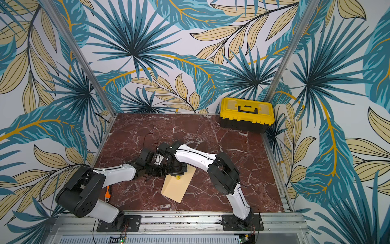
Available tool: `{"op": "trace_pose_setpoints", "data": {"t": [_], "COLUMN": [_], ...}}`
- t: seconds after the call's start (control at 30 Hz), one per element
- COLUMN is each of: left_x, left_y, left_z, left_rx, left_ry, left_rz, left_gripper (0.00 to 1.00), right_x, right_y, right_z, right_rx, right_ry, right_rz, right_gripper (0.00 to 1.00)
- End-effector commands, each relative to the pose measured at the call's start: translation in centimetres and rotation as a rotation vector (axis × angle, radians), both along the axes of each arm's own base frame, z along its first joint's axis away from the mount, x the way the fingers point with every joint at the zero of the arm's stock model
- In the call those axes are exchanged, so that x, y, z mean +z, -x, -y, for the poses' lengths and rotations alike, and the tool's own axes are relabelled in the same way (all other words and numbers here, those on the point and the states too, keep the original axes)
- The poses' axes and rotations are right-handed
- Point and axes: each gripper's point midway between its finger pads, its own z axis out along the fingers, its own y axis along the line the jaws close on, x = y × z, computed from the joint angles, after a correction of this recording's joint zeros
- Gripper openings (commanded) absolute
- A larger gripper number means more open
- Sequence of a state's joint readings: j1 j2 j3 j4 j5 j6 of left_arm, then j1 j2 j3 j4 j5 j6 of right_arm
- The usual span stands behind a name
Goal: Seal the envelope with a glue stick
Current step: Apply the envelope at the center of the board.
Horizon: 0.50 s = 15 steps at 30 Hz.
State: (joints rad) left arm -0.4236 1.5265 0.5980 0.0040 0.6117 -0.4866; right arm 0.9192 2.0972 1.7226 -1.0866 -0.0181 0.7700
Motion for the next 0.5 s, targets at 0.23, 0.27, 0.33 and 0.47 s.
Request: {"op": "trace_pose_setpoints", "data": {"t": [0.23,0.27,0.33,0.47], "left_x": [0.0,0.0,0.1,0.1], "left_y": [0.4,0.4,0.4,0.3], "left_z": [0.2,0.3,0.2,0.2], "left_rx": [-0.032,-0.032,-0.031,-0.028], "left_ry": [0.025,0.023,0.024,0.024], "left_rz": [-0.001,0.000,0.000,0.002], "left_gripper": [0.07,0.07,0.07,0.07], "right_x": [-3.1,-3.1,-3.4,-3.9], "right_y": [-0.5,-0.5,-0.4,0.2], "right_z": [0.6,0.4,0.1,-0.1], "right_rx": [-0.009,-0.009,-0.013,-0.013], "right_ry": [0.066,0.058,0.038,0.018], "right_rz": [0.009,0.007,-0.002,-0.030], "right_gripper": [0.00,0.00,0.00,0.00]}}
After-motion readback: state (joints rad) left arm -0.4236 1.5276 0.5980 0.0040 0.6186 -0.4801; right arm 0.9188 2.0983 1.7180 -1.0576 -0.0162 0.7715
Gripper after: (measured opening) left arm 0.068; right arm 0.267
